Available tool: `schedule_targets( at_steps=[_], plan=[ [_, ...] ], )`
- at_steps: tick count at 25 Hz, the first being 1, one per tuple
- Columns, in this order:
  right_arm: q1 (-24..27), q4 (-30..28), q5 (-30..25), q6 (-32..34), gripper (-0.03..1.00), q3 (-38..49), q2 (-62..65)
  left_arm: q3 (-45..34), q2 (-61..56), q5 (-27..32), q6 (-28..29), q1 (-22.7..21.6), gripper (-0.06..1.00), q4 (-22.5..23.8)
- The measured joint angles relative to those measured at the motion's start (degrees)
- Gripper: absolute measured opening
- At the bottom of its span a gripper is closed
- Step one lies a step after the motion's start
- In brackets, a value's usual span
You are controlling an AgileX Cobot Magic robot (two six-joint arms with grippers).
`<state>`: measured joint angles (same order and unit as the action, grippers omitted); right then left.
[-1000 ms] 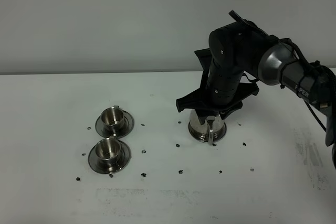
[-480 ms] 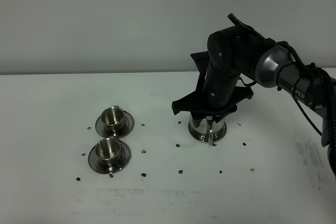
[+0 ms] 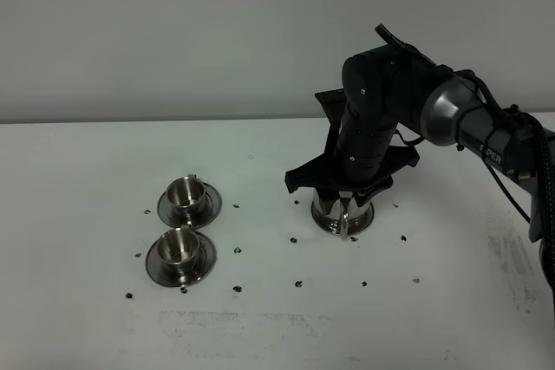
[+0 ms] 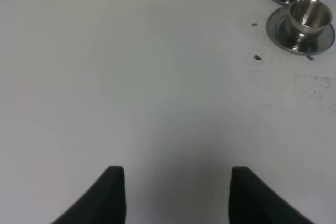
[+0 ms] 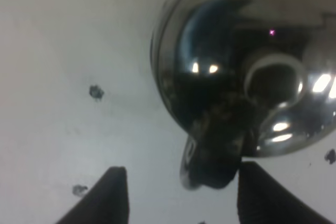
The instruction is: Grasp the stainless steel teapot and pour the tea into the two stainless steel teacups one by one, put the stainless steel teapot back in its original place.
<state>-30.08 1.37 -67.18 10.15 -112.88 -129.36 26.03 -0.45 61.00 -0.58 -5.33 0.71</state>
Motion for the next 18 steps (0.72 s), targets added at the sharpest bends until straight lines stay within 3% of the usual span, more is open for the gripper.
schedule_targets(
  at_steps=[18],
  plan=[
    [2.66, 4.76, 1.32, 2.27, 0.45, 0.00, -0.14, 0.00, 0.00, 0.00, 0.00, 0.00, 0.46, 0.00]
  ],
)
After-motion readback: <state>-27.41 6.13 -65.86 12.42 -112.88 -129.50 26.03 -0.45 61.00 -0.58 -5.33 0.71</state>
